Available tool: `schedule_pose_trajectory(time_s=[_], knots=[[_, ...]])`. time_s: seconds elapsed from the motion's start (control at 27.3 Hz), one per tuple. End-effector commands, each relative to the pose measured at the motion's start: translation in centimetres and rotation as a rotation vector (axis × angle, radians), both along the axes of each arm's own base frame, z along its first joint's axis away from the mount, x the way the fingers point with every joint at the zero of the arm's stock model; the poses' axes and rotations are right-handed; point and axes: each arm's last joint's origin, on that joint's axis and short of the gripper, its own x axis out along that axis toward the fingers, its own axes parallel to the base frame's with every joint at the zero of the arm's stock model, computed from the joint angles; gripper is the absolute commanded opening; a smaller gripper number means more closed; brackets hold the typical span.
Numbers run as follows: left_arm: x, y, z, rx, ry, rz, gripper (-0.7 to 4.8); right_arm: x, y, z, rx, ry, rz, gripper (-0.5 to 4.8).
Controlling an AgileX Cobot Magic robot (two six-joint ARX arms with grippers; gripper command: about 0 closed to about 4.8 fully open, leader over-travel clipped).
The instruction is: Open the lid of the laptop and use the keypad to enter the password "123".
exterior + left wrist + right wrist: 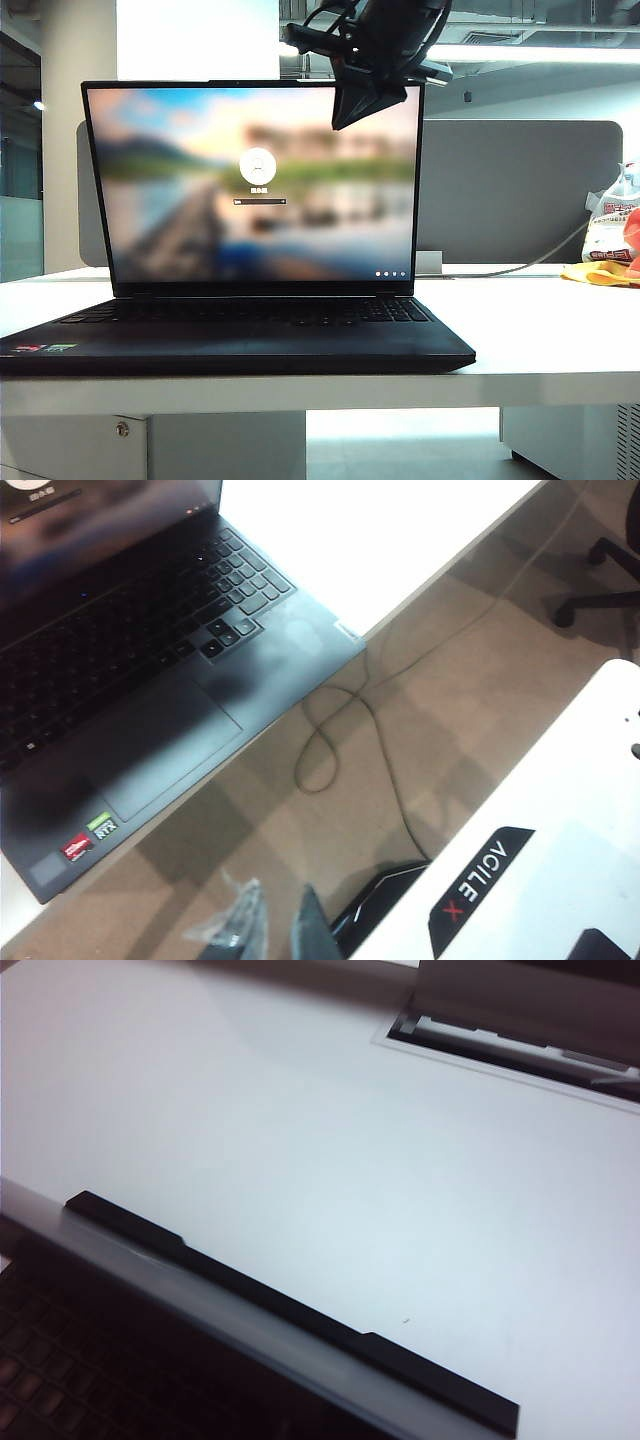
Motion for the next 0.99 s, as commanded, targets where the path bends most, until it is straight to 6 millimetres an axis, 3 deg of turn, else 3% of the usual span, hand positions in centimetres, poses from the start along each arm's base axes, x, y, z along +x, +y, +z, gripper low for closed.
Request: schedule_pose_trajectory(time_s=[0.04, 0.44, 0.99], knots=[[0.1, 0.0, 0.3, -0.011, -0.022, 0.018, 0.46, 0.8, -0.9, 1.3, 0.033, -0.075, -0.046, -0.03], [0.1, 0.0, 0.3, -0.006, -0.031, 0.033, 0.46, 2.4, -2.7, 1.4, 0.044, -0.095, -0.094, -0.03], [0.2, -0.1, 0.2, -0.001, -0.024, 0.035, 0.46, 6.4, -0.4, 2.2, 0.031, -0.074, -0.054, -0.03]])
